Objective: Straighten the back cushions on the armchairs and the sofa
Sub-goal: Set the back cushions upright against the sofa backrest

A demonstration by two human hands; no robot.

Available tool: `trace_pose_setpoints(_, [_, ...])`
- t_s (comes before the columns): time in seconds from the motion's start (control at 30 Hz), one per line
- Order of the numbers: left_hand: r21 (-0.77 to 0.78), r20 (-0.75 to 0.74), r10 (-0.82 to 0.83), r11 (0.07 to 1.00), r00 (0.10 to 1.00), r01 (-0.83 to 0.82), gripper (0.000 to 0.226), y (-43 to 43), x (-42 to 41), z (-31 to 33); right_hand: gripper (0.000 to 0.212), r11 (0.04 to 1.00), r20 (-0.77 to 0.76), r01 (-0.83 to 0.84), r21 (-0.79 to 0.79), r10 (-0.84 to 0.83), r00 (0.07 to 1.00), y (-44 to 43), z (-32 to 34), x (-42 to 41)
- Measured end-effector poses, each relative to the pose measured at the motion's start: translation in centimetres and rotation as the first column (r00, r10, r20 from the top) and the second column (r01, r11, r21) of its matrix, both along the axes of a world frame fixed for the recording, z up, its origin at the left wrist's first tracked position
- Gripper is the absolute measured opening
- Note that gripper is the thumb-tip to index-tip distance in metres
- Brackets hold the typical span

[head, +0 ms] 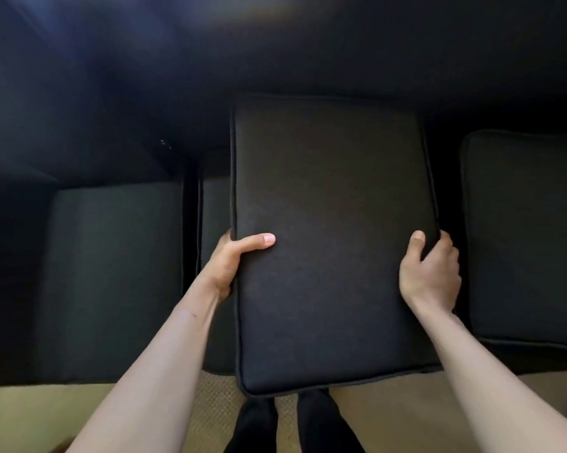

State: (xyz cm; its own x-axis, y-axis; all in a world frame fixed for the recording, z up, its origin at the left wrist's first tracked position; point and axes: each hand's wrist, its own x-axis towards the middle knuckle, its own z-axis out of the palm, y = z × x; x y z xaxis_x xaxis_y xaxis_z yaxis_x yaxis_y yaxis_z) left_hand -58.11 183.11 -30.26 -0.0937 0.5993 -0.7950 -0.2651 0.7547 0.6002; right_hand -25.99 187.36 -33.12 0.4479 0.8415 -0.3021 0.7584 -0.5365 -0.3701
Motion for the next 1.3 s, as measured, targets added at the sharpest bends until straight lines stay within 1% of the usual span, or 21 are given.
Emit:
trace_pose_setpoints(0.13, [0.149,-0.112,0.019,0.989,0.993,-0.002,0.064,-0.6,-1.9,4.9,0.079,0.984,-0.072,0.046,-0.17,-0.059,0.996,-0.9,2.1,-4.6])
trace_pose_setpoints(0.23, [0.231,-0.211,0.016,0.972,0.977,0.034,0.064,-0.3,-3.0,8.8,0.078,0.976,-0.204,-0.018,-0.219,-0.028,0.978,-1.5,4.3,-8.6])
trace_pose_setpoints(0.3, [0.263,-0.283,0.001,0.962,0.959,0.076,0.061,0.2,-3.2,11.8,0.074,0.977,-0.339,-0.143,-0.158,0.083,0.937,-1.3,6.6,-11.4])
trace_pose_setpoints(0.4, [0.255,-0.408,-0.047,0.953,0.912,0.163,0.058,0.5,-3.2,15.8,0.069,0.952,-0.484,-0.307,0.002,0.269,0.833,-0.2,11.7,-14.9])
trace_pose_setpoints(0.5, [0.223,-0.557,-0.112,0.934,0.823,0.278,0.068,0.6,-3.3,19.9,0.069,0.881,-0.521,-0.38,0.281,0.472,0.711,0.9,17.5,-16.6])
trace_pose_setpoints(0.53, [0.208,-0.611,-0.149,0.917,0.777,0.339,0.069,0.6,-3.2,21.5,0.07,0.838,-0.472,-0.383,0.388,0.538,0.699,1.2,19.4,-16.8])
trace_pose_setpoints(0.57, [0.183,-0.672,-0.196,0.891,0.714,0.416,0.069,0.5,-3.0,23.2,0.069,0.78,-0.375,-0.396,0.484,0.594,0.712,1.4,21.2,-16.7])
trace_pose_setpoints(0.63, [0.143,-0.779,-0.261,0.811,0.57,0.567,0.069,0.2,-2.7,26.1,0.066,0.65,-0.09,-0.463,0.603,0.632,0.77,1.6,24.4,-16.4])
trace_pose_setpoints(0.7, [0.116,-0.848,-0.291,0.713,0.442,0.692,0.07,-0.2,-2.5,28.0,0.057,0.531,0.175,-0.54,0.653,0.588,0.789,1.4,26.6,-15.5])
trace_pose_setpoints(0.77, [0.043,-0.894,-0.332,0.607,0.302,0.794,0.069,-0.6,-2.7,28.4,0.046,0.416,0.382,-0.65,0.636,0.562,0.733,0.5,27.1,-14.1])
trace_pose_setpoints(0.8, [-0.005,-0.906,-0.355,0.556,0.232,0.831,0.069,-0.8,-2.7,28.2,0.043,0.389,0.45,-0.7,0.599,0.56,0.696,-0.2,26.7,-13.4])
trace_pose_setpoints(0.87, [-0.103,-0.909,-0.402,0.465,0.106,0.879,0.068,-1.5,-2.7,26.8,0.045,0.411,0.489,-0.776,0.479,0.609,0.625,-2.0,25.0,-12.3])
trace_pose_setpoints(0.93, [-0.167,-0.909,-0.417,0.385,0.009,0.908,0.069,-2.7,-2.2,24.8,0.051,0.459,0.464,-0.826,0.328,0.683,0.564,-3.9,23.1,-11.4])
trace_pose_setpoints(1.0, [-0.195,-0.936,-0.345,0.335,-0.072,0.922,0.086,-4.4,-1.7,22.9,0.054,0.491,0.451,-0.831,0.26,0.699,0.555,-4.7,22.1,-10.3])
trace_pose_setpoints(1.03, [-0.206,-0.951,-0.29,0.343,-0.105,0.916,0.099,-5.5,-1.5,22.0,0.054,0.508,0.443,-0.822,0.258,0.694,0.568,-4.6,22.1,-9.7])
trace_pose_setpoints(1.07, [-0.206,-0.966,-0.225,0.382,-0.126,0.901,0.107,-6.7,-1.6,21.3,0.054,0.525,0.434,-0.811,0.259,0.686,0.583,-4.5,22.3,-9.3])
trace_pose_setpoints(1.1, [-0.194,-0.979,-0.148,0.442,-0.142,0.876,0.108,-8.0,-1.9,20.8,0.054,0.546,0.428,-0.798,0.256,0.676,0.6,-4.2,22.5,-8.8])
trace_pose_setpoints(1.17, [-0.19,-0.979,-0.044,0.571,-0.201,0.798,0.097,-10.3,-2.7,20.0,0.054,0.608,0.408,-0.762,0.224,0.651,0.64,-3.4,22.9,-7.8])
trace_pose_setpoints(1.2, [-0.199,-0.974,-0.038,0.628,-0.225,0.752,0.09,-11.2,-3.1,19.9,0.055,0.644,0.388,-0.737,0.204,0.639,0.665,-3.0,23.1,-7.3])
trace_pose_setpoints(1.23, [-0.203,-0.972,-0.055,0.683,-0.228,0.702,0.085,-11.8,-3.4,19.9,0.056,0.676,0.361,-0.712,0.187,0.627,0.69,-2.7,23.1,-6.8])
trace_pose_setpoints(1.3, [-0.202,-0.975,-0.108,0.787,-0.193,0.583,0.076,-12.4,-3.8,20.4,0.061,0.731,0.298,-0.658,0.182,0.597,0.745,-2.5,23.3,-6.1])
